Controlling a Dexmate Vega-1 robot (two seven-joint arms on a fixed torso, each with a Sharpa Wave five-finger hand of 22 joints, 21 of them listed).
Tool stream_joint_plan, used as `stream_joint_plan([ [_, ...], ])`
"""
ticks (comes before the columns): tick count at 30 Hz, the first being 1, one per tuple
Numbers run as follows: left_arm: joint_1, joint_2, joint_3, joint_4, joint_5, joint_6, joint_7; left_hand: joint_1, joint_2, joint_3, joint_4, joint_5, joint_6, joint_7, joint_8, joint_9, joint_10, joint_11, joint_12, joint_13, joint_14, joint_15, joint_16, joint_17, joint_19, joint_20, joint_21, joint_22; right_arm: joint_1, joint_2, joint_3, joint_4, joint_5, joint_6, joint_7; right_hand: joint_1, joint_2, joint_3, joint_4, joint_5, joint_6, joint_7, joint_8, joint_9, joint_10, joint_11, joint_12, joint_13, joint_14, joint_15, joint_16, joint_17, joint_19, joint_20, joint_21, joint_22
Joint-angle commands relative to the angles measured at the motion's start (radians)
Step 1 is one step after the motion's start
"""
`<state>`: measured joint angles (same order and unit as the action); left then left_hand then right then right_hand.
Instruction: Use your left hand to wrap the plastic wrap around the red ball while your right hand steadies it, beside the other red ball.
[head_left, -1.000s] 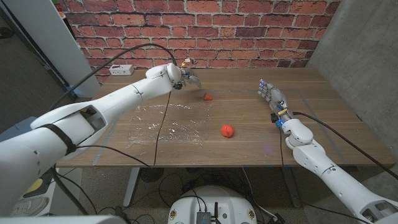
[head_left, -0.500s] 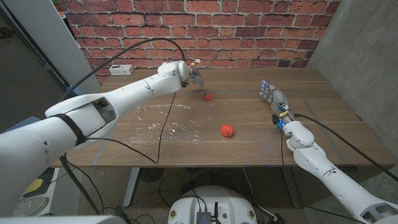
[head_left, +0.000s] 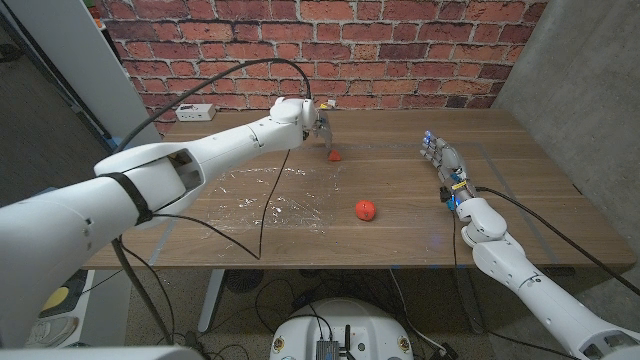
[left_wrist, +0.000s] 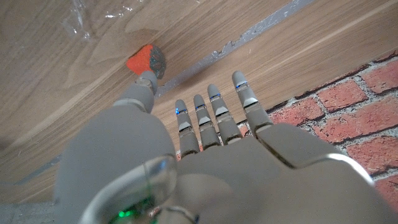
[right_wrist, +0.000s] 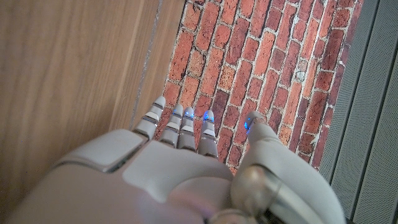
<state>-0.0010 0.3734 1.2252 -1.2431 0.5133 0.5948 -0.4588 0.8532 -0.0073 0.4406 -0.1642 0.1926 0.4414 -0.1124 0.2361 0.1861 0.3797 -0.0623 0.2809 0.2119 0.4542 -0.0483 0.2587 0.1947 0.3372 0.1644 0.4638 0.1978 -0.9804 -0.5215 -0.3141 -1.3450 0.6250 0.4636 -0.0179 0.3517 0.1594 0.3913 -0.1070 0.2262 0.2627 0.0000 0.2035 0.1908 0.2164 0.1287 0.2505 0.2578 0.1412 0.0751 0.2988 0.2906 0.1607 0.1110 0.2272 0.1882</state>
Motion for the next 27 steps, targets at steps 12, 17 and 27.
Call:
stream_joint_plan([
  [12,0.018,-0.054,0.027,0.078,0.078,-0.075,0.015,0.042,-0.002,-0.027,0.001,0.005,-0.01,-0.012,-0.021,0.003,-0.007,0.003,-0.011,0.002,-0.005,-0.027,0.0,0.007,0.034,-0.019,0.018,0.006,-0.007,0.004,0.006,0.007,0.005,0.007,-0.002,-0.005,-0.005,0.0,-0.008,0.003,0.02,0.003,0.002,0.002,0.021,0.004,0.006,0.005,0.013,0.005,0.008,0.004,0.003,0.01,0.005,0.005],
  [17,0.018,-0.073,0.029,0.118,0.08,-0.099,0.031,0.049,0.004,-0.03,0.003,0.006,-0.008,-0.012,-0.023,0.004,-0.005,0.002,-0.012,0.003,-0.002,-0.029,0.001,0.007,0.038,-0.02,0.02,0.006,-0.005,0.004,0.004,0.007,0.006,0.0,-0.003,-0.005,-0.005,0.0,-0.008,0.003,0.021,0.002,0.002,0.002,0.022,0.004,0.006,0.005,0.015,0.006,0.009,0.004,0.004,0.011,0.006,0.005],
  [27,0.01,-0.114,0.035,0.194,0.072,-0.147,0.043,0.063,0.019,-0.038,0.008,0.005,-0.001,-0.005,-0.025,0.004,0.005,-0.004,-0.012,0.004,0.018,-0.041,0.01,0.009,0.05,-0.023,0.027,0.007,-0.004,0.007,0.003,0.012,0.009,-0.005,-0.005,-0.006,-0.005,0.0,-0.007,0.003,0.029,0.004,0.004,0.002,0.028,0.008,0.008,0.006,0.018,0.005,0.01,0.005,0.004,0.01,0.006,0.006],
])
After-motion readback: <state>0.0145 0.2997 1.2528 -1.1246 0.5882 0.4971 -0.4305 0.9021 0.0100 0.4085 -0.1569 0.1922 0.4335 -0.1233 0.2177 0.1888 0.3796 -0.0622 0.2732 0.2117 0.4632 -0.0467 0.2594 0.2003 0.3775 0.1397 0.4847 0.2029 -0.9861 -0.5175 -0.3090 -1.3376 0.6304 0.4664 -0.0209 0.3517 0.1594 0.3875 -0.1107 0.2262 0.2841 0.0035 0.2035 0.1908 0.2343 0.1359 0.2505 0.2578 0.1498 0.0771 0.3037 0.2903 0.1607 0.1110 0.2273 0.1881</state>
